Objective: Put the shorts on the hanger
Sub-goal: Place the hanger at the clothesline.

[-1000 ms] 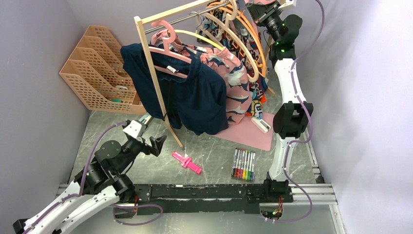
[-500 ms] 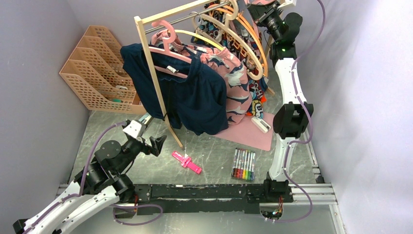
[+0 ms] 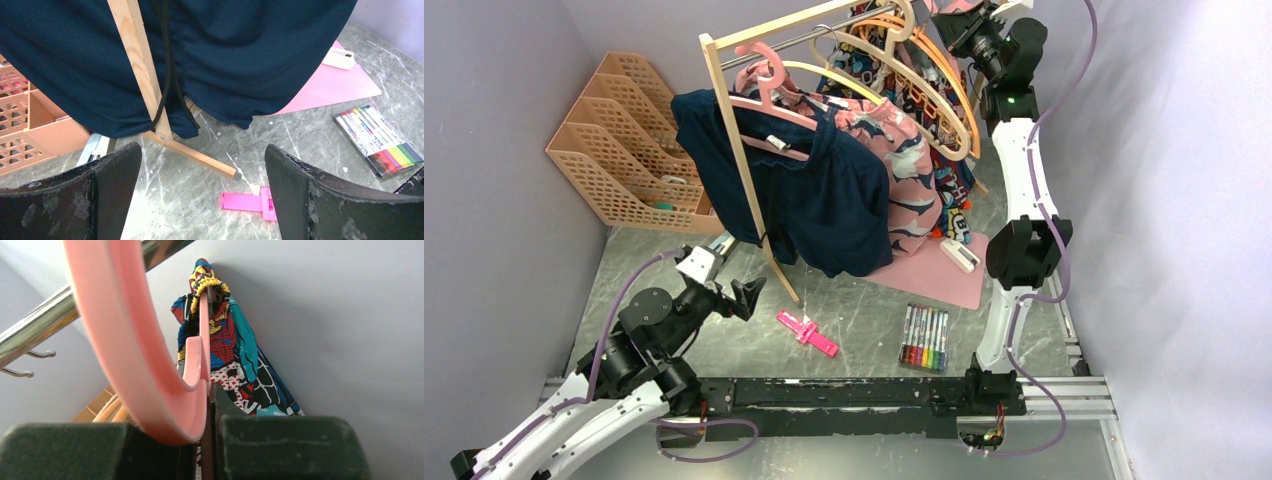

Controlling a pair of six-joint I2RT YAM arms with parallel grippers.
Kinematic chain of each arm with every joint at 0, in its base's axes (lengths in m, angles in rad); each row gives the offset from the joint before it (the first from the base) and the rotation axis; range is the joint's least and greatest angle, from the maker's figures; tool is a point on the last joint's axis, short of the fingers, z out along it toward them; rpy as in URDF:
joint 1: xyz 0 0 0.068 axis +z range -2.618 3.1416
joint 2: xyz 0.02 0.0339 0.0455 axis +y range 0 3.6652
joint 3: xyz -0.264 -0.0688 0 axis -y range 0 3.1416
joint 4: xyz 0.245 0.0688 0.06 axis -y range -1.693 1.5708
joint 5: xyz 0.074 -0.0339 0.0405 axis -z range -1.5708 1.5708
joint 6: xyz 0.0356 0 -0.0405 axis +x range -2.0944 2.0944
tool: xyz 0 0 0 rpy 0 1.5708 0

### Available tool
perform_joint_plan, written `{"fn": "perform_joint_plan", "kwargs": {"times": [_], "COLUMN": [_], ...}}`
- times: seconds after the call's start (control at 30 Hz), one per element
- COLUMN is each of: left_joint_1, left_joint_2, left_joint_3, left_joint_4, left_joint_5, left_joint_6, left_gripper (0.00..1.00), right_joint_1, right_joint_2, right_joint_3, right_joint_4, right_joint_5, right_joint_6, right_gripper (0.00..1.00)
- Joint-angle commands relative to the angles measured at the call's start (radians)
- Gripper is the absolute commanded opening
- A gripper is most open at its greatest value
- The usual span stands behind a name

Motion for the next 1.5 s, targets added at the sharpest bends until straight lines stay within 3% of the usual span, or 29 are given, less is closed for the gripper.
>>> {"fn": "perform_joint_plan", "kwargs": {"times": [0.0,0.5,0.93,1.1,1.37,1.47], "left_joint_1": [0.008,0.01,0.01,0.01,0.01,0.01], "left_joint_2": [-0.004,0.0,-0.034,-0.044,-0.056,-0.058], "left_joint_3": [0.006,0.008,0.008,0.007,0.007,0.007], "left_joint_4": [0.022,0.023,0.03,0.033,0.039,0.038], "left_joint_5": [0.023,0.051,0.092,0.115,0.136,0.14], "left_joint_6": [0.009,0.015,0.018,0.018,0.018,0.018], "left_gripper": [0.97,0.96,0.96,0.96,0.97,0.96], "right_joint_1": [-0.001,-0.007,-0.008,-0.007,-0.008,-0.009], "right_joint_2": [-0.01,-0.15,-0.291,-0.339,-0.411,-0.419], "right_joint_3": [-0.046,-0.161,-0.257,-0.306,-0.33,-0.317], "right_joint_4": [-0.129,-0.176,-0.263,-0.297,-0.327,-0.331], "right_joint_5": [0.035,0.066,0.123,0.146,0.204,0.221], "right_joint_6": [-0.031,-0.134,-0.256,-0.296,-0.346,-0.361], "right_gripper": [0.16,0.38,0.41,0.35,0.07,0.02]}}
